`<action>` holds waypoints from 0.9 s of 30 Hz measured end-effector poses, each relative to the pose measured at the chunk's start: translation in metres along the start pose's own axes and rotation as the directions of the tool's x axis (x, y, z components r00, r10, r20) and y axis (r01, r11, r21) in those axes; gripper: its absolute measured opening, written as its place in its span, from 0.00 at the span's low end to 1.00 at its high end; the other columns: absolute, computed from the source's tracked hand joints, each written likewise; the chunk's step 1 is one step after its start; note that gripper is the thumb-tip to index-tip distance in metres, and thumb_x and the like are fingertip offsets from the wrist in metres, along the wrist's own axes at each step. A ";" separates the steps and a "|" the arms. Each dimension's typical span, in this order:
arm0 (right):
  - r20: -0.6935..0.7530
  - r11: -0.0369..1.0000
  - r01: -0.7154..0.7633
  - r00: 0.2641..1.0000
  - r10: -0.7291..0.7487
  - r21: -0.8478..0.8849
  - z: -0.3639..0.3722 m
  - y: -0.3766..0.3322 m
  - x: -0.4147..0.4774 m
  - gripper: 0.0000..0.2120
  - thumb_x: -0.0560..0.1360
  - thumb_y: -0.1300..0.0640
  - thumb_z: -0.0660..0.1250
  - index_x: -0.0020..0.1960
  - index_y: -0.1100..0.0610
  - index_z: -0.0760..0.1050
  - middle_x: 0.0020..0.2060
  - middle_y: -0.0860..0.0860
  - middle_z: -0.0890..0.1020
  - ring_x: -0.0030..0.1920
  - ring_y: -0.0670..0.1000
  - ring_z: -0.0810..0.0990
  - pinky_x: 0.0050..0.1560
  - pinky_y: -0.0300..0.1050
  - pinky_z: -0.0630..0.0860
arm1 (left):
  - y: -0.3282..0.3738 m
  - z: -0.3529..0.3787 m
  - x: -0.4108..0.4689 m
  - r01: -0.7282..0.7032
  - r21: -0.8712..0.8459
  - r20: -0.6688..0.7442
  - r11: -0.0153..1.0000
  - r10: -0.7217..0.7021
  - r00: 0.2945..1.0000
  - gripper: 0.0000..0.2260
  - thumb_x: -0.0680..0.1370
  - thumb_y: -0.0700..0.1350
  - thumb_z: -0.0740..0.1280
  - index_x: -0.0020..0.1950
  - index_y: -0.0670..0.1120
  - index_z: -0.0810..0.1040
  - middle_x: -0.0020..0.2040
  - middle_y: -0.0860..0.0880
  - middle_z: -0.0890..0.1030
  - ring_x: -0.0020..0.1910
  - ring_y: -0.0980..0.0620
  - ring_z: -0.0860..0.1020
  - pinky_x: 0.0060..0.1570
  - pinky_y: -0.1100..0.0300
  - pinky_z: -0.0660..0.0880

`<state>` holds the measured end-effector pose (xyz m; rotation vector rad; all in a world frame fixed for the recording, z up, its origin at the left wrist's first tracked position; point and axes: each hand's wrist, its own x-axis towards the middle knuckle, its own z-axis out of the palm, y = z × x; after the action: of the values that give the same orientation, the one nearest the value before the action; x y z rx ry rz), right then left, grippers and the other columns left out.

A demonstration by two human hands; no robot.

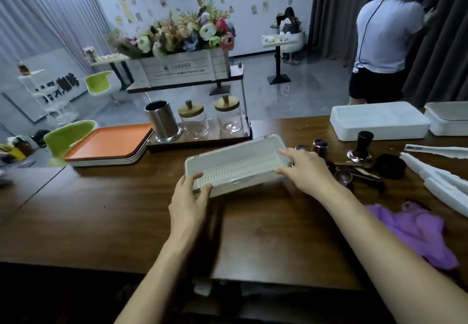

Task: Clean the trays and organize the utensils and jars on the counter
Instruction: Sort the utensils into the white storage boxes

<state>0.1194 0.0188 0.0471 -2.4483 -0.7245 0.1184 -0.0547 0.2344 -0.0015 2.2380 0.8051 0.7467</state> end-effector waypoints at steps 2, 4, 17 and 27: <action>0.013 1.000 -0.013 1.000 0.013 0.003 0.015 -0.010 -0.024 0.30 0.76 0.46 0.71 0.76 0.50 0.69 0.69 0.53 0.77 0.68 0.57 0.74 0.63 0.50 0.71 | -0.016 -0.016 -0.021 0.004 0.007 0.013 1.000 -0.005 1.000 0.14 0.81 0.52 0.69 0.66 0.53 0.77 0.67 0.53 0.77 0.47 0.57 0.77 0.50 0.55 0.70; 0.019 1.000 -0.027 0.999 0.028 -0.005 0.027 -0.016 -0.046 0.30 0.76 0.46 0.71 0.76 0.50 0.69 0.69 0.53 0.77 0.68 0.57 0.74 0.64 0.51 0.71 | -0.030 -0.029 -0.038 0.006 0.006 0.026 1.000 -0.006 1.000 0.15 0.81 0.53 0.69 0.66 0.54 0.76 0.68 0.53 0.77 0.52 0.53 0.79 0.52 0.52 0.73; -0.037 0.996 -0.083 0.996 0.084 0.027 0.038 0.003 -0.108 0.22 0.80 0.50 0.67 0.73 0.50 0.72 0.73 0.52 0.72 0.72 0.58 0.69 0.68 0.52 0.67 | -0.047 -0.032 -0.107 -0.021 -0.095 0.100 0.995 0.030 0.995 0.17 0.80 0.52 0.71 0.69 0.56 0.76 0.66 0.54 0.74 0.54 0.54 0.80 0.56 0.50 0.79; -0.246 0.987 -0.083 0.962 0.115 0.138 0.049 0.038 -0.109 0.30 0.79 0.51 0.69 0.77 0.56 0.64 0.76 0.55 0.67 0.73 0.57 0.67 0.69 0.53 0.67 | -0.028 -0.023 -0.118 -0.069 -0.035 0.113 0.997 0.073 0.991 0.28 0.77 0.58 0.72 0.75 0.54 0.72 0.61 0.62 0.73 0.57 0.63 0.74 0.52 0.62 0.71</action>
<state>0.0331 -0.0399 -0.0226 -2.3222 -0.4675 -0.1064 -0.1567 0.1772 -0.0415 2.2689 0.6577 0.6535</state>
